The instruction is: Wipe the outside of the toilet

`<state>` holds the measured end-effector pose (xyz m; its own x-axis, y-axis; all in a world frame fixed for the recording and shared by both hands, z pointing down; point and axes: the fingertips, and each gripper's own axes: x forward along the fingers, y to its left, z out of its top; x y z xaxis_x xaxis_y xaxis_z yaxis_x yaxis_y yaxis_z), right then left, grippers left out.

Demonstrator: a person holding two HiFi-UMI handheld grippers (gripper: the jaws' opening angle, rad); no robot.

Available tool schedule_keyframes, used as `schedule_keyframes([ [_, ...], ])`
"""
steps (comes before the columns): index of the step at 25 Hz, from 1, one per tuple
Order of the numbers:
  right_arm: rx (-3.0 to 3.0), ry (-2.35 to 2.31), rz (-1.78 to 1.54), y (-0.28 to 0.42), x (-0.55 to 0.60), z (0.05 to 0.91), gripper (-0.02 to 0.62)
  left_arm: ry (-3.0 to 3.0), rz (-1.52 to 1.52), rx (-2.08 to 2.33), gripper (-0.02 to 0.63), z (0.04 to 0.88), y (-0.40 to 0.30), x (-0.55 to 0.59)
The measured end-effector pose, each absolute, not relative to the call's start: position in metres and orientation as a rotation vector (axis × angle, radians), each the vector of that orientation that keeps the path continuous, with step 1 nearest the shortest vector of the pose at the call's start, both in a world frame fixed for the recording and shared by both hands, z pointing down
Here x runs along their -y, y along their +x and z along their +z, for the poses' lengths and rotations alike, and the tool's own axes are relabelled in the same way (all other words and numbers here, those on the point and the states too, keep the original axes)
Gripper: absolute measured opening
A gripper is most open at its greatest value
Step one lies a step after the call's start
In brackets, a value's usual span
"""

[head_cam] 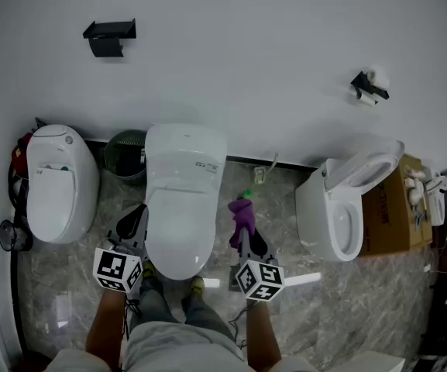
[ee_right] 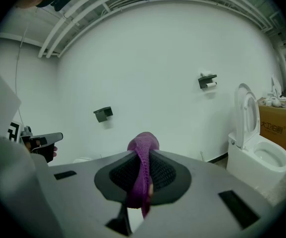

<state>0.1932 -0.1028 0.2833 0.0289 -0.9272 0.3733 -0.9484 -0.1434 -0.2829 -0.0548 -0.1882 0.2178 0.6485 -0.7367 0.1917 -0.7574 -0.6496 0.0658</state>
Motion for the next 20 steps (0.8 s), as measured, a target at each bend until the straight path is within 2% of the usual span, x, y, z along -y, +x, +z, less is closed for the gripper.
schedule_keyframes([
  [20, 2.166, 2.198, 0.669, 0.184, 0.108, 0.201, 0.054, 2.837, 0.138, 1.287, 0.012, 0.12, -0.053, 0.192],
])
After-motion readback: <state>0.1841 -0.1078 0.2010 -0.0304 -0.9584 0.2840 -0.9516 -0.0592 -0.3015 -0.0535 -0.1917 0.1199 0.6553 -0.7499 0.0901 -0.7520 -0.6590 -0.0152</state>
